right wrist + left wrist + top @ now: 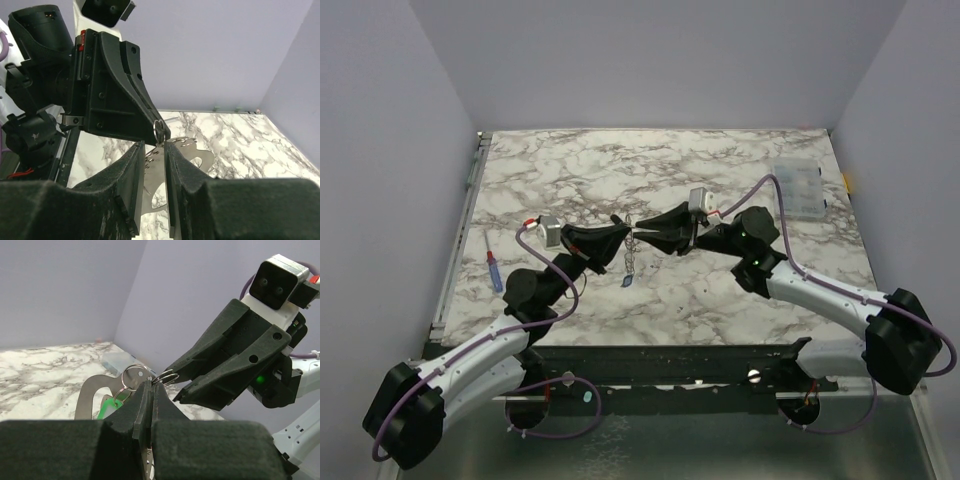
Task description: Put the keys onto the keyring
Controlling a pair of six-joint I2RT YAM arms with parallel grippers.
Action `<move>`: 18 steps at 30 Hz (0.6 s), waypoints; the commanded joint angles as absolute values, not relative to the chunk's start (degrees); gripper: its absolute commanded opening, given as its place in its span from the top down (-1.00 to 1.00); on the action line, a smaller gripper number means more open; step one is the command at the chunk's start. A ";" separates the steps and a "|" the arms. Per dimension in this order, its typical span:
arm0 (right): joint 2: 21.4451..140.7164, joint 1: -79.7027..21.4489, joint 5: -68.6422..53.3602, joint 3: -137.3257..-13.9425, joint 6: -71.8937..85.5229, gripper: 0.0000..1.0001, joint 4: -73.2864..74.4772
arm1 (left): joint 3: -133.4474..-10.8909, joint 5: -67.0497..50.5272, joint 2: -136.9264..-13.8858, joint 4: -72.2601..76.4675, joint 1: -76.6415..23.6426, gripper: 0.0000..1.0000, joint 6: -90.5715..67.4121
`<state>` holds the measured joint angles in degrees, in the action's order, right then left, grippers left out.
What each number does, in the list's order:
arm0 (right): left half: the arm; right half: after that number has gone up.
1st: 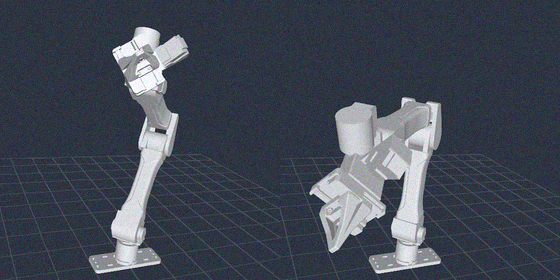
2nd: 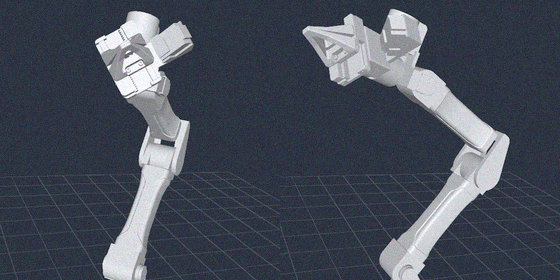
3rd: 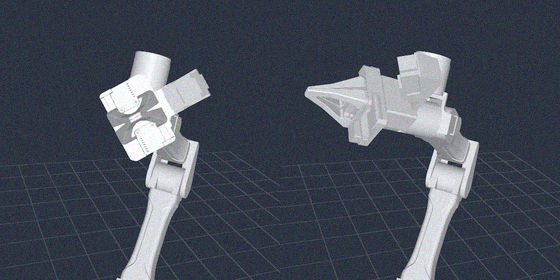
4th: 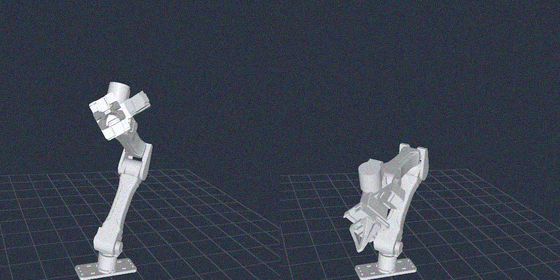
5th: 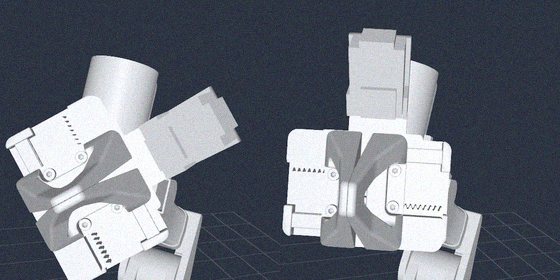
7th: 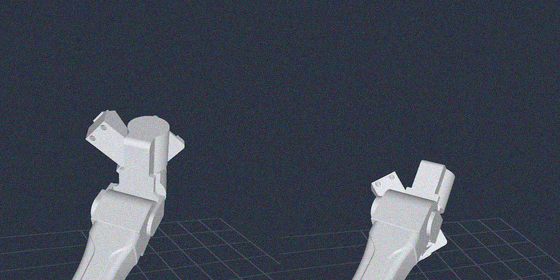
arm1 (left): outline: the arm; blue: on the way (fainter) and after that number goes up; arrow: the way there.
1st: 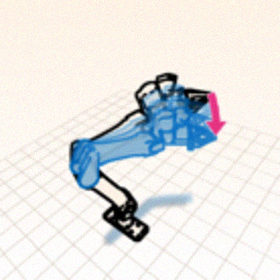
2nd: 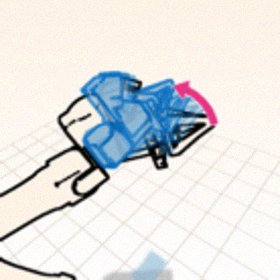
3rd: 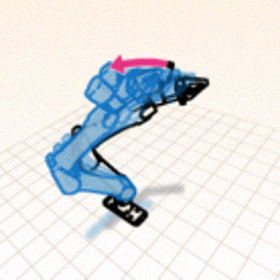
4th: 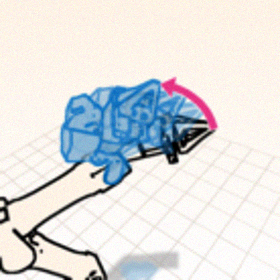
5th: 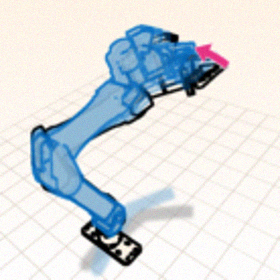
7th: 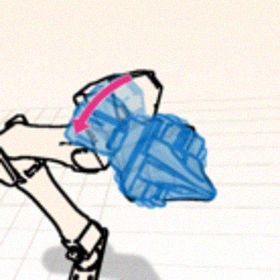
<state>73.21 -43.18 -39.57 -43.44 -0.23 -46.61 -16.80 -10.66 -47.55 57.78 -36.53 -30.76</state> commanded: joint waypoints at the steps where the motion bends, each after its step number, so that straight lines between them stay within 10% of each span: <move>1: 71.74 -43.66 -37.16 -43.92 -2.70 0.39 -44.62 | -16.35 -10.11 -46.49 61.07 -37.16 1.00 -30.59; 18: 72.24 -43.65 -38.79 -45.85 -2.46 0.29 -42.33 | -16.34 -10.11 -46.23 61.22 -37.25 1.00 -30.37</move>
